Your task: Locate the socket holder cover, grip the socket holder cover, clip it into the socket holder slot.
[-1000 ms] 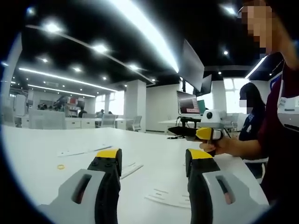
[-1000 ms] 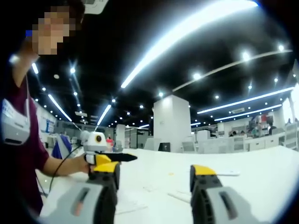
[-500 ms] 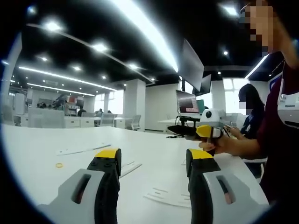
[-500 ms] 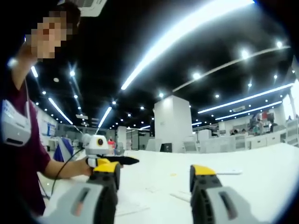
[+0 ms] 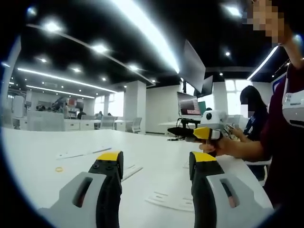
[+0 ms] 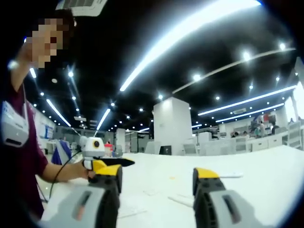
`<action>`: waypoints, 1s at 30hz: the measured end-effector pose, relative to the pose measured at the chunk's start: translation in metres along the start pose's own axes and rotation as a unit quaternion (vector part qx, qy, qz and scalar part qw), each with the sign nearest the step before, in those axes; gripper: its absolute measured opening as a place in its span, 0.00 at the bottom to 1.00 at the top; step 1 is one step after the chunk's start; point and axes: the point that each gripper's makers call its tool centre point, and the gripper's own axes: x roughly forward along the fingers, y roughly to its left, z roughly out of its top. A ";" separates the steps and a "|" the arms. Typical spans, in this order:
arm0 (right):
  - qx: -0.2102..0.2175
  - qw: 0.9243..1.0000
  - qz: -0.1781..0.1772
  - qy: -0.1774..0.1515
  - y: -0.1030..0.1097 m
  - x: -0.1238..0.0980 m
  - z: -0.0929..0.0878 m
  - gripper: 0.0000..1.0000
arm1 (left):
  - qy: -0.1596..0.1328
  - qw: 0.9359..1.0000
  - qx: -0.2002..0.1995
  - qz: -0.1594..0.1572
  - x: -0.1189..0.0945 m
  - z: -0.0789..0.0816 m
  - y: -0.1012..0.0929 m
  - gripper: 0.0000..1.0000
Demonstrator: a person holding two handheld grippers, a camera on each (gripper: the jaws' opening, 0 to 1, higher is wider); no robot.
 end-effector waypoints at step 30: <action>-0.160 0.918 0.129 0.339 -0.023 -0.044 -0.031 0.51 | -0.006 1.000 0.003 -0.005 -0.001 0.006 -0.003 0.57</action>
